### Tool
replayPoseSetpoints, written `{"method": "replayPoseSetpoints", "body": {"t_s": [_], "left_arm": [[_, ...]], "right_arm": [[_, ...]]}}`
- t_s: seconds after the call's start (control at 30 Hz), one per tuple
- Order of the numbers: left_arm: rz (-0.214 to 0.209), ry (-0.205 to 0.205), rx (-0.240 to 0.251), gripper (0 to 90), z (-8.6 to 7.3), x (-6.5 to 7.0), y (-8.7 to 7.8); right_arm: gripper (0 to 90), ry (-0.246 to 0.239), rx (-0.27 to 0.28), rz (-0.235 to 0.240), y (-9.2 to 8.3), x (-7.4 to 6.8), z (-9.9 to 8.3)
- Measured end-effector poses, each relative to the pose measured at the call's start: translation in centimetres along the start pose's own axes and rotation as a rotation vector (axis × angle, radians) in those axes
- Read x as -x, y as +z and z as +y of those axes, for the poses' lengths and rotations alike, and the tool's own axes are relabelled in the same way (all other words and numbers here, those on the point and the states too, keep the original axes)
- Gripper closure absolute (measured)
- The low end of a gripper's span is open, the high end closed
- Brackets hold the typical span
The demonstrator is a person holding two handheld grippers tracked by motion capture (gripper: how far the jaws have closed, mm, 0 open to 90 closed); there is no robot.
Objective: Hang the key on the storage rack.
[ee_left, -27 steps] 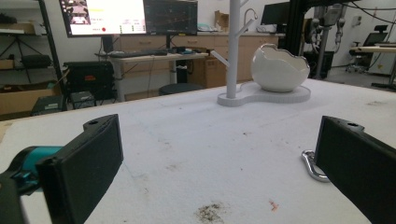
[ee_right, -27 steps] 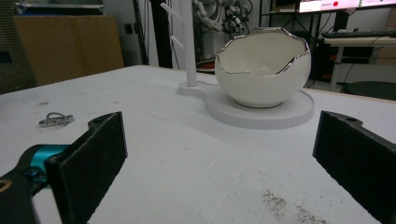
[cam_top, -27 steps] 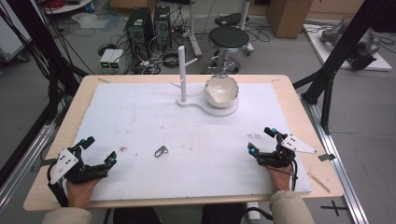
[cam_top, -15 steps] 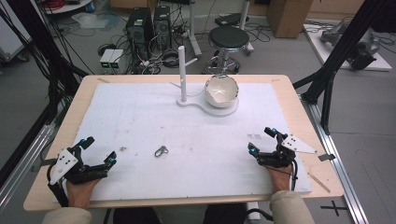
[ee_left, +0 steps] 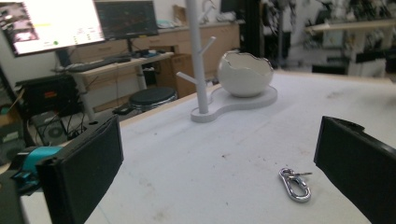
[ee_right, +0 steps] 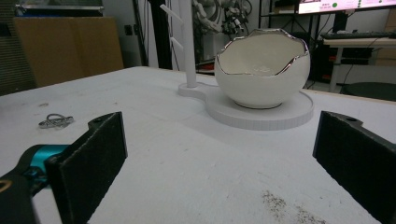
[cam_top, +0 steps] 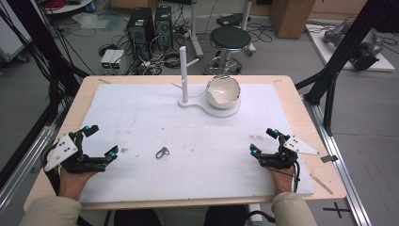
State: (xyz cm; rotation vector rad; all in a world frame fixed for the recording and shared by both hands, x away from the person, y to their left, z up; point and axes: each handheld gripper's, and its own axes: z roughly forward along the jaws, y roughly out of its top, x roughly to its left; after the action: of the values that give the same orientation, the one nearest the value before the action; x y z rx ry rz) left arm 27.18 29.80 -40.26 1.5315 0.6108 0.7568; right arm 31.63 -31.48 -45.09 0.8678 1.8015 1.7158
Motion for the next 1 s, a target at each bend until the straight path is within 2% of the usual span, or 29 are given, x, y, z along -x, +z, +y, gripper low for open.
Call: {"method": "replayPoseSetpoints", "body": {"t_s": [0.07,0.13,0.23,0.27,0.3,0.33,0.37,0.4,0.43,0.47,0.53,0.6,0.7,0.8,0.83,0.93,1.0], "left_arm": [[-0.04,0.064,-0.031,1.7,1.6,-0.2,0.8],[-0.09,0.099,-0.054,1.7,2.9,-0.4,1.6],[-0.157,0.124,-0.092,1.7,4.5,-0.7,2.9],[-0.203,0.132,-0.123,1.7,5.4,-0.9,3.9],[-0.223,0.135,-0.142,1.7,5.8,-1.0,4.3],[-0.223,0.135,-0.142,1.7,5.8,-1.0,4.3],[-0.251,0.143,-0.162,1.7,6.3,-1.2,4.9],[-0.297,0.146,-0.189,1.7,6.8,-1.3,5.8],[-0.297,0.146,-0.189,1.7,6.8,-1.3,5.8],[-0.319,0.151,-0.209,1.7,7.1,-1.4,6.3],[-0.388,0.201,-0.276,1.7,8.0,-1.5,7.9],[-0.401,0.214,-0.294,1.8,8.2,-1.5,8.2],[-0.451,0.261,-0.351,1.7,8.7,-1.3,9.7],[-0.505,0.295,-0.385,1.8,8.9,-0.8,11.0],[-0.524,0.315,-0.416,1.8,9.0,-0.4,11.9],[-0.537,0.337,-0.433,1.7,9.1,-0.1,12.8],[-0.556,0.339,-0.448,1.8,9.0,0.3,13.6]], "right_arm": [[1.9,-0.001,-0.001,0.0,0.0,0.0,0.0],[1.9,-0.003,-0.001,0.0,0.0,0.0,0.0],[1.9,-0.001,0.0,0.0,0.0,0.0,0.0],[1.9,-0.002,0.0,0.0,0.0,0.0,0.0],[1.9,-0.002,0.0,0.0,0.0,0.0,0.0],[1.9,-0.002,0.0,0.0,0.0,0.0,0.0],[1.9,-0.002,0.0,0.0,0.0,0.0,0.0],[1.9,0.0,0.0,0.002,0.0,0.0,0.0],[1.9,-0.002,0.0,0.002,0.0,0.0,0.0],[1.9,0.0,0.0,0.002,0.0,0.0,0.0],[1.9,-0.002,0.0,0.002,0.0,0.0,0.0],[1.9,-0.003,0.0,0.002,0.0,0.0,0.0],[1.9,-0.004,0.0,0.002,0.0,0.0,0.0],[1.9,0.0,0.0,0.002,0.0,0.0,0.0],[1.9,-0.002,0.0,0.002,0.0,0.0,0.0],[1.9,-0.003,0.0,0.001,0.0,0.0,0.0],[1.9,-0.002,-0.001,0.003,0.0,0.0,0.0]]}}
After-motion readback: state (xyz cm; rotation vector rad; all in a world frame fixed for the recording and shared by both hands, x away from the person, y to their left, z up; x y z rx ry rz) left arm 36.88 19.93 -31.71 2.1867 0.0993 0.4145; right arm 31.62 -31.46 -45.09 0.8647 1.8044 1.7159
